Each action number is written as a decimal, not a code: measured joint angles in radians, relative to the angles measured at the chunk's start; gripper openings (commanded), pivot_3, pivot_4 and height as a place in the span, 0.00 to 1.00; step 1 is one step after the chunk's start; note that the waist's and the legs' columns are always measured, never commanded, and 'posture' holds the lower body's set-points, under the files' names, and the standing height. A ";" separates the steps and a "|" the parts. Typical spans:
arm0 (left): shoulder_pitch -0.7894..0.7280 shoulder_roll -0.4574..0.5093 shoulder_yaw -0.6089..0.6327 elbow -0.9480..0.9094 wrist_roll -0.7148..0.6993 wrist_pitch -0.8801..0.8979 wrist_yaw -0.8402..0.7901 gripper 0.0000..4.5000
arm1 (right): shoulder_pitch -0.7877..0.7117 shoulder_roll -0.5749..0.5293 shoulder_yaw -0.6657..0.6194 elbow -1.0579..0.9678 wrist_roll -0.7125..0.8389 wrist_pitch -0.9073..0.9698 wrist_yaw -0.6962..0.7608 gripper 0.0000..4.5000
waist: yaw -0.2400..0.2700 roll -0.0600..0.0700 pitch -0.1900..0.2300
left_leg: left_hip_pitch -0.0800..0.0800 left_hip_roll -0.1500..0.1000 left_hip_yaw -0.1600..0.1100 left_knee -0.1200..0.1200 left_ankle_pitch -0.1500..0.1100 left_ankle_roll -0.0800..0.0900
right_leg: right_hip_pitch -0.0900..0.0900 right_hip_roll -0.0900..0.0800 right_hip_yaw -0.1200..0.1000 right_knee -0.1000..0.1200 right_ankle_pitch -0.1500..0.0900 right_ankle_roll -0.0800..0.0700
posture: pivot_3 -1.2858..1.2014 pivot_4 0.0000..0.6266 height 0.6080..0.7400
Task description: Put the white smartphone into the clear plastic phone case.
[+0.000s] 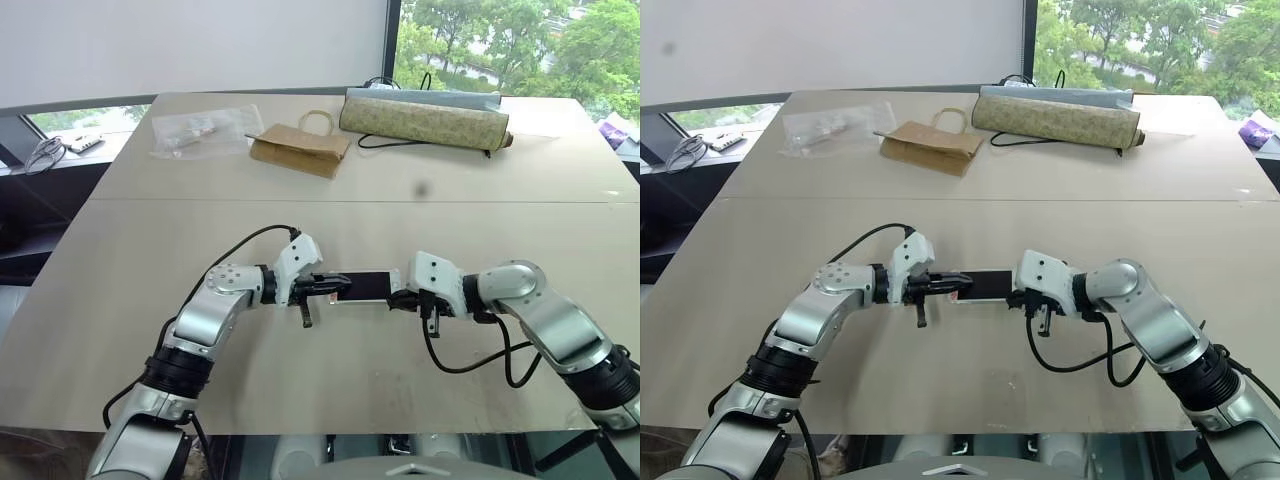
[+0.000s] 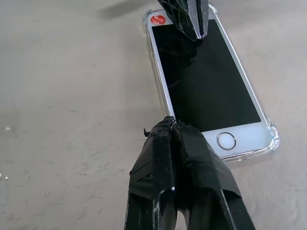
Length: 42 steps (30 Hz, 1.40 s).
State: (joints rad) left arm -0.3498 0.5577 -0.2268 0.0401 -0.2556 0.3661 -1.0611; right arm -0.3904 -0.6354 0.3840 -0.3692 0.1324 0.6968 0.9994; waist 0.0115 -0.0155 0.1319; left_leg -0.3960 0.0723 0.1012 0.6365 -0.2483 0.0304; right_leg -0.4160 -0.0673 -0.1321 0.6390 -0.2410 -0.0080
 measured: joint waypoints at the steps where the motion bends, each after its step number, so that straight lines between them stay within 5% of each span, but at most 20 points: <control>1: 0.000 0.001 0.000 -0.001 0.000 0.000 -0.001 0.01 | 0.000 0.013 -0.009 0.000 0.022 0.025 0.001 0.00 | 0.000 0.000 0.000 | 0.000 0.000 0.000 0.000 0.000 0.000 | 0.000 0.001 0.000 0.000 0.000 0.000 | 0.52 0.24 1.00; 22: 0.058 0.023 0.019 -0.063 -0.005 0.006 0.002 0.01 | -0.020 -0.007 -0.061 0.047 0.141 0.112 -0.035 0.00 | 0.001 0.000 0.001 | -0.001 0.000 0.000 0.002 0.000 0.000 | 0.000 0.003 0.001 0.001 0.000 0.000 | 0.52 0.24 1.00; 42: 0.083 0.038 0.013 -0.090 -0.003 0.051 0.020 0.01 | -0.258 -0.022 0.220 0.250 -0.124 -0.066 0.114 0.00 | -0.002 -0.002 -0.015 | 0.008 0.001 -0.001 0.005 0.000 0.000 | 0.006 -0.001 0.001 0.004 -0.002 -0.003 | 0.52 0.24 1.00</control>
State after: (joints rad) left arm -0.2668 0.5960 -0.2136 -0.0497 -0.2587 0.4175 -1.0413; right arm -0.6483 -0.6574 0.6041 -0.1196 0.0081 0.6303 1.1138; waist 0.0094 -0.0176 0.1170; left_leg -0.3879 0.0732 0.1000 0.6419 -0.2484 0.0303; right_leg -0.4095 -0.0683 -0.1315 0.6431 -0.2426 -0.0112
